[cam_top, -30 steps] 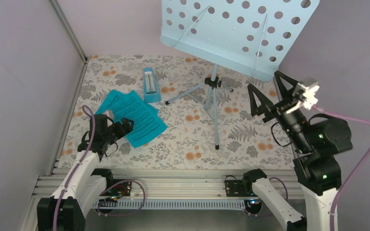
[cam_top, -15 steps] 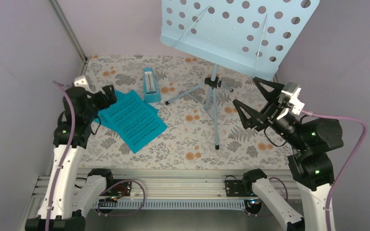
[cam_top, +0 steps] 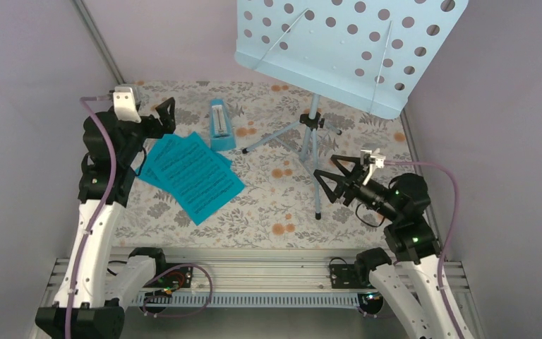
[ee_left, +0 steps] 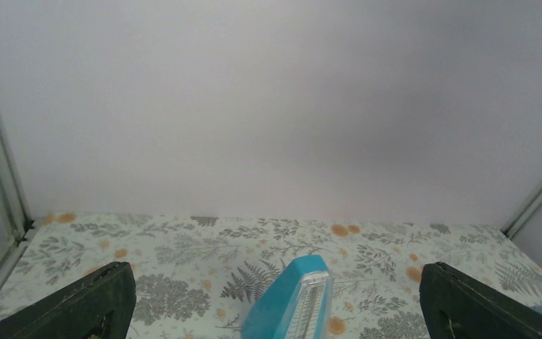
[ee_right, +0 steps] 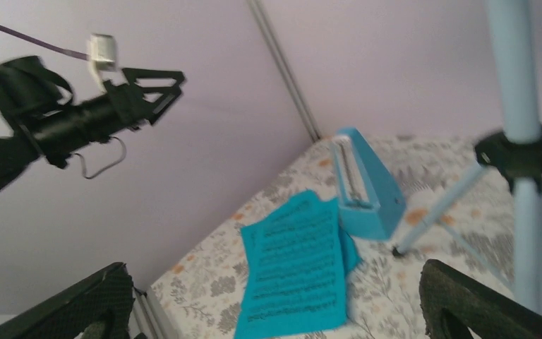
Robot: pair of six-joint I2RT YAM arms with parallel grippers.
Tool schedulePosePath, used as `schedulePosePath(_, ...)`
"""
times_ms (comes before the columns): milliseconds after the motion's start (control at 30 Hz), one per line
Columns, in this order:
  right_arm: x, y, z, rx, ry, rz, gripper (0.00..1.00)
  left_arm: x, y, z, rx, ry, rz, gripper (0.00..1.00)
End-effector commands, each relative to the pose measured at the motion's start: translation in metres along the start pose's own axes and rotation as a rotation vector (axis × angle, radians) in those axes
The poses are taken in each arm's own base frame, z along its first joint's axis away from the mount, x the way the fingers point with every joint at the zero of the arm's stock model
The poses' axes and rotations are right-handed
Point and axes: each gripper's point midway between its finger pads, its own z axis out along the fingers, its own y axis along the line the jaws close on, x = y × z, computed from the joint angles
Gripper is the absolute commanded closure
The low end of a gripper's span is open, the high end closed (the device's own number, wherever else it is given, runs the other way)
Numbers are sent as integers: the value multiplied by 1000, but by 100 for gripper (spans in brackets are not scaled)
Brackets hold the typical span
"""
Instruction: Pack up the instrument practice props
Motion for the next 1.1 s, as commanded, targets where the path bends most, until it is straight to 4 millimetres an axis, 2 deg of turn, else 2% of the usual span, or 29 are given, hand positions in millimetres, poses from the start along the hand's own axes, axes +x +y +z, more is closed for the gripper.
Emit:
schedulePosePath(0, 46, -55, 10, 182, 75, 157, 5, -9, -11, 14, 67, -42, 72, 0)
schedulePosePath(100, 88, -95, 18, 299, 141, 284, 6, 7, -7, 16, 61, -44, 65, 0)
schedulePosePath(167, 113, -116, 22, 357, 179, 335, 8, 28, 3, 16, 33, -42, 67, 0)
schedulePosePath(300, 142, -135, 29, 385, 229, 356, 8, 32, 16, 14, -41, -6, 94, 0)
schedulePosePath(400, 157, -143, 34, 385, 266, 351, 7, 33, 18, 14, -52, 9, 97, 0)
schedulePosePath(600, 180, -142, 45, 337, 337, 349, 8, 39, 17, 15, -43, 26, 86, 0)
schedulePosePath(733, 183, -133, 49, 313, 345, 339, 9, 41, 16, 16, -34, 34, 80, 0)
schedulePosePath(967, 204, -112, 53, 264, 380, 361, 9, 43, 16, 17, -35, 36, 77, 0)
schedulePosePath(1067, 207, -106, 57, 258, 385, 356, 9, 45, 17, 19, -36, 44, 73, 0)
